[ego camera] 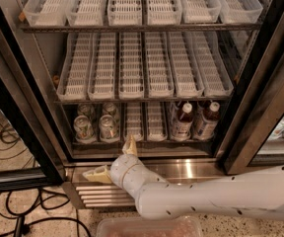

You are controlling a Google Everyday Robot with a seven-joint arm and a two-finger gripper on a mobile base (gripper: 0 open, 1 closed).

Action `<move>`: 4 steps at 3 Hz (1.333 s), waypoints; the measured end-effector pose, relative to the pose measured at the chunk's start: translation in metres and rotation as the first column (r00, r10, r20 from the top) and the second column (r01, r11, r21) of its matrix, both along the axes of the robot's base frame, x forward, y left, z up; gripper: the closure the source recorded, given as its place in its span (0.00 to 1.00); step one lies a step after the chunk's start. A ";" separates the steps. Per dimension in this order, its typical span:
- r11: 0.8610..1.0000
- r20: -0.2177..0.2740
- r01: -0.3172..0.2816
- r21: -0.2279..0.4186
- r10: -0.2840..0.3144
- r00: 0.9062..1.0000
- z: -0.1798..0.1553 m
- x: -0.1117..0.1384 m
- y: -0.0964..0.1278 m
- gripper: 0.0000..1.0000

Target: Pick 7up can from bottom shelf of fridge

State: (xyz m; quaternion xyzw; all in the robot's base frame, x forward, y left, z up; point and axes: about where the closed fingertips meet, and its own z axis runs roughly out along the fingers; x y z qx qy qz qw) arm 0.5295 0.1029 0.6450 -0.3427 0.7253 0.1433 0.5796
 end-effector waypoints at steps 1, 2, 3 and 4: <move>1.000 0.000 0.001 0.002 -0.001 1.000 0.000 0.000 0.000 0.00; 0.999 0.028 0.028 0.036 -0.029 0.999 -0.006 0.011 0.000 0.00; 0.997 0.081 0.042 0.060 -0.046 0.996 -0.009 0.029 0.006 0.01; 0.996 0.119 0.056 0.070 -0.064 0.991 -0.012 0.042 0.010 0.10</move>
Offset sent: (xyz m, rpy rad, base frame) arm 0.0283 -0.0022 -0.0163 0.0922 -0.0744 -0.0786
